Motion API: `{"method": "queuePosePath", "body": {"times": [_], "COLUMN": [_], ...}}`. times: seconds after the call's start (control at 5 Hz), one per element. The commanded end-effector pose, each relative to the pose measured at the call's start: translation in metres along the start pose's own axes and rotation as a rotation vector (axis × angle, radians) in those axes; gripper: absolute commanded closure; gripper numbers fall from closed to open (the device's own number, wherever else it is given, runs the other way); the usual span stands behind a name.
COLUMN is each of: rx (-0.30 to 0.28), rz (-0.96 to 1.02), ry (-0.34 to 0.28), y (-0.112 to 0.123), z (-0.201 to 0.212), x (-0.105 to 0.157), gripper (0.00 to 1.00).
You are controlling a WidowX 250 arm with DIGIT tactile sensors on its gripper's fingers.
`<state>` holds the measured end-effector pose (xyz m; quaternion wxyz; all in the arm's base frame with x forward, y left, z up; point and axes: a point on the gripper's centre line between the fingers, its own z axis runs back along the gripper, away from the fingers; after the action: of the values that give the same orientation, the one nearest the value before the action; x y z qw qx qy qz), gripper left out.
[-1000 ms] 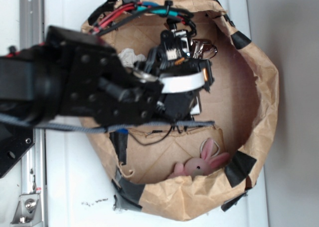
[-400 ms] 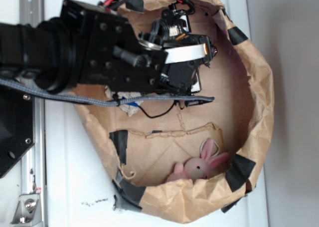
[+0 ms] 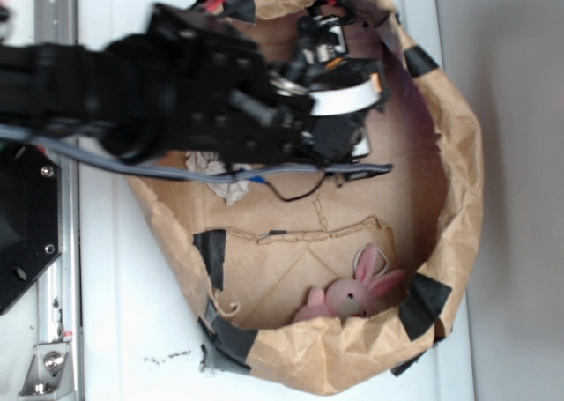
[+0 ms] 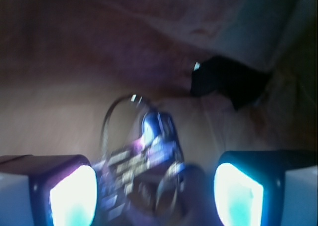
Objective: Grab the silver keys.
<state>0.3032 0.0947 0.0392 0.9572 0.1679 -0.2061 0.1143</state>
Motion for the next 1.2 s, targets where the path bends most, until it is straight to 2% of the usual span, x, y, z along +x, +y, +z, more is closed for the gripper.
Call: {"method": "queuePosePath", "body": {"times": [0.0,0.8,1.0], "rx": [-0.003,0.005,0.033], "rz": [0.079,0.067,0.077], "ry": [-0.039,-0.039,0.027], "y": [0.008,0.007,0.007], "z": [0.015,0.022,0.043], "x": [0.019,0.017,0.011], "gripper": [1.00,1.00,1.00]}}
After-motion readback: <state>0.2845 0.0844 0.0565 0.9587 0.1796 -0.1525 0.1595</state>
